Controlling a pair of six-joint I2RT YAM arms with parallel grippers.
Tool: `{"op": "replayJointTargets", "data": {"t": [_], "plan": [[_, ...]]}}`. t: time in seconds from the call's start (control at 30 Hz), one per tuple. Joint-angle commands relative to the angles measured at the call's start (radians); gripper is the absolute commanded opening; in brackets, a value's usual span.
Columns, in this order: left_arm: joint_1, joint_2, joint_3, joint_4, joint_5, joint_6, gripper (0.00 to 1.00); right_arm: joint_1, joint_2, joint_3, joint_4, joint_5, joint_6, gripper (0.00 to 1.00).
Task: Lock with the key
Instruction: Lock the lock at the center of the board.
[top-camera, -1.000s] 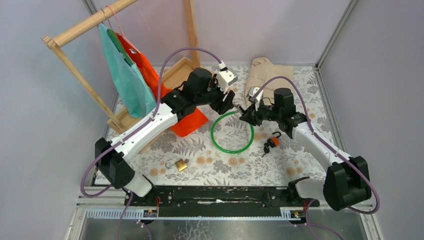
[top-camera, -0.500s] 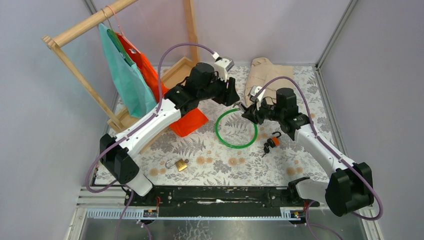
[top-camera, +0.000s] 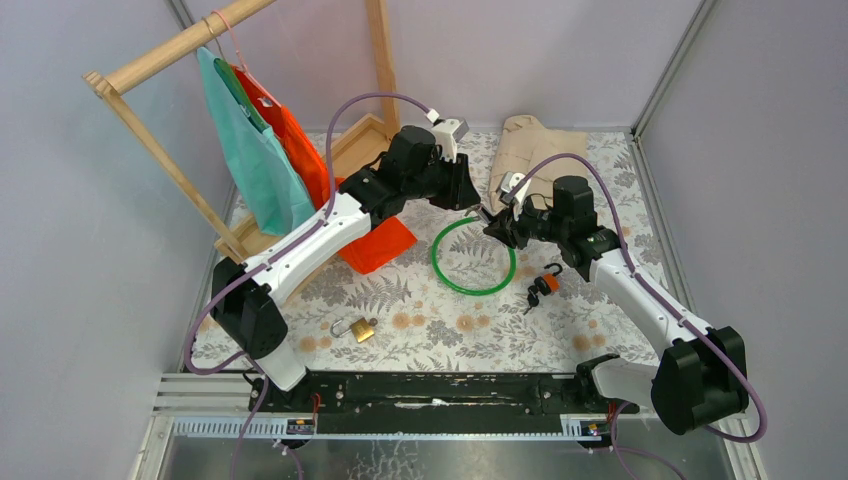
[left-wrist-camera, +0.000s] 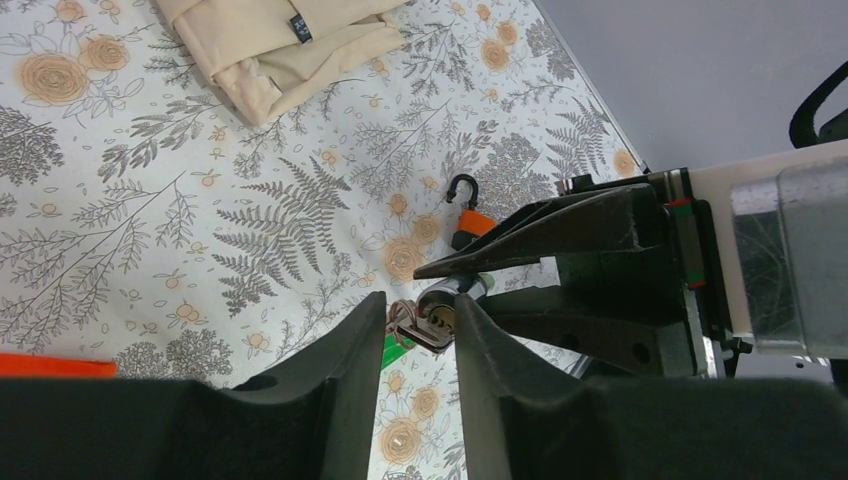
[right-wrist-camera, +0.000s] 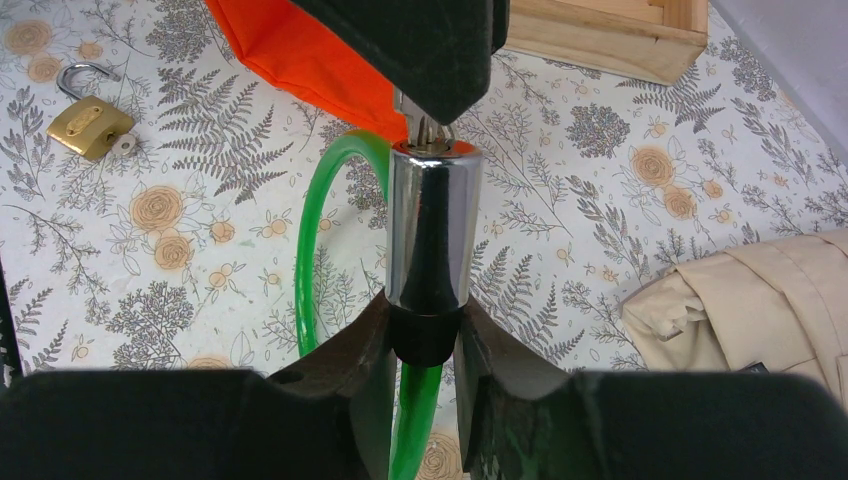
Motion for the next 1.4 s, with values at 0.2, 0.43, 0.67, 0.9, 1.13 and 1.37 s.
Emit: {"op": "replayJointTargets", "data": {"t": [0.2, 0.43, 0.67, 0.9, 1.13, 1.37], "plan": [[0.005, -0.004, -0.018, 0.061, 0.059, -0.017, 0.26, 0.011, -0.025, 0.022, 0.055, -0.033, -0.022, 0.00], [0.007, -0.020, -0.058, 0.110, 0.111, 0.066, 0.14, 0.010, -0.023, 0.021, 0.047, -0.043, -0.037, 0.00], [0.049, -0.074, -0.139, 0.233, 0.239, 0.176, 0.33, 0.010, -0.023, 0.016, 0.034, -0.058, -0.056, 0.00], [0.110, -0.166, -0.244, 0.291, 0.409, 0.373, 0.71, 0.008, -0.013, 0.010, 0.016, -0.105, -0.086, 0.00], [0.163, -0.211, -0.445, 0.339, 0.492, 0.610, 0.72, 0.009, -0.003, 0.013, -0.003, -0.144, -0.103, 0.00], [0.163, -0.119, -0.471, 0.323, 0.535, 0.777, 0.57, 0.009, 0.000, 0.019, -0.015, -0.164, -0.105, 0.00]]}}
